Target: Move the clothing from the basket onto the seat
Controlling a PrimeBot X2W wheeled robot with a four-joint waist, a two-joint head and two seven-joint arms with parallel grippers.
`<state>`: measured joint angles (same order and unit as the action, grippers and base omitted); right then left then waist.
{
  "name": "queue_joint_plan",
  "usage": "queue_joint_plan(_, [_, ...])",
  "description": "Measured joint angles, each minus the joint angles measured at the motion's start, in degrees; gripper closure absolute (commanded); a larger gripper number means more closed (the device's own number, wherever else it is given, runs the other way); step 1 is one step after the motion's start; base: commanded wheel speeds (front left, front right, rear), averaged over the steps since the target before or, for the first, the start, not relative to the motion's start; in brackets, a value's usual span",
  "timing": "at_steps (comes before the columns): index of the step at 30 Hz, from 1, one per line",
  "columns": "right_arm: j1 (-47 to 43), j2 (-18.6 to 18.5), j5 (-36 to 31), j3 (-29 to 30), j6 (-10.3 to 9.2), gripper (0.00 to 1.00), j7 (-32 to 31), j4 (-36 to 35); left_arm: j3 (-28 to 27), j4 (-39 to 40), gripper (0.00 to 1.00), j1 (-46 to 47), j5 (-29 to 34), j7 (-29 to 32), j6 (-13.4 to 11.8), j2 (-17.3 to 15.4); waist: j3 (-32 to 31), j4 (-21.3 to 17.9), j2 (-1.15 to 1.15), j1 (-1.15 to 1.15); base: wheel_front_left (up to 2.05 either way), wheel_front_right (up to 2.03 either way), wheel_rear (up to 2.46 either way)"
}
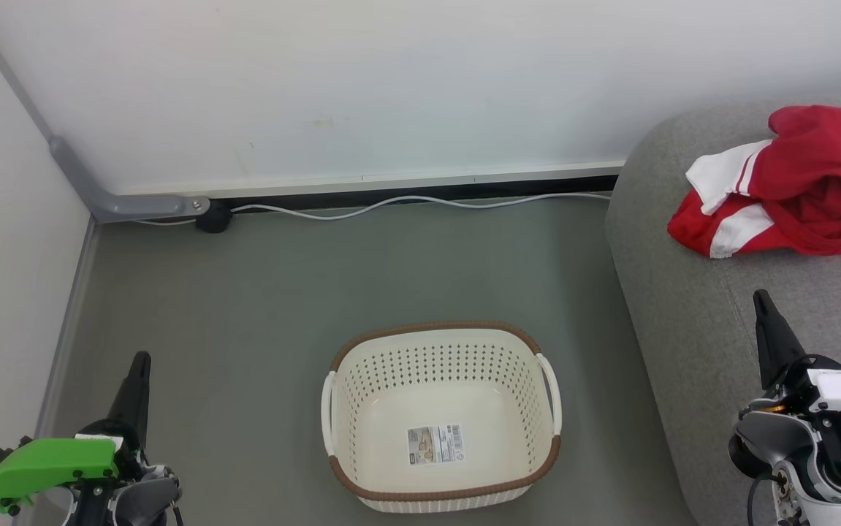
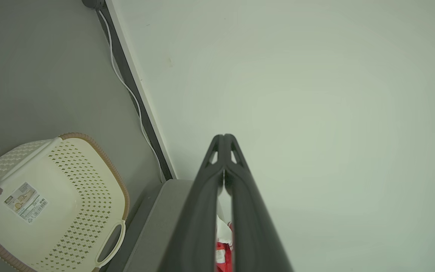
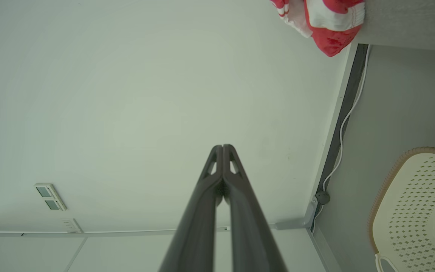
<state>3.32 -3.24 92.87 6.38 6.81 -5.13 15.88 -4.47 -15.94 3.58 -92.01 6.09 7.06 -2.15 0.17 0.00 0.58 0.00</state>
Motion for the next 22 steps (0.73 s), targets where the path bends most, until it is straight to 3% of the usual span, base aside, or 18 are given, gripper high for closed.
queue_joint_plan(22, [0.00, 0.02, 0.00, 0.04, 0.00, 1.00, -0.03, 0.00, -0.01, 0.03, 1.00, 0.00, 0.00, 0.00, 0.00, 0.00, 0.00, 0.00, 0.00, 0.00, 0.00, 0.00, 0.00])
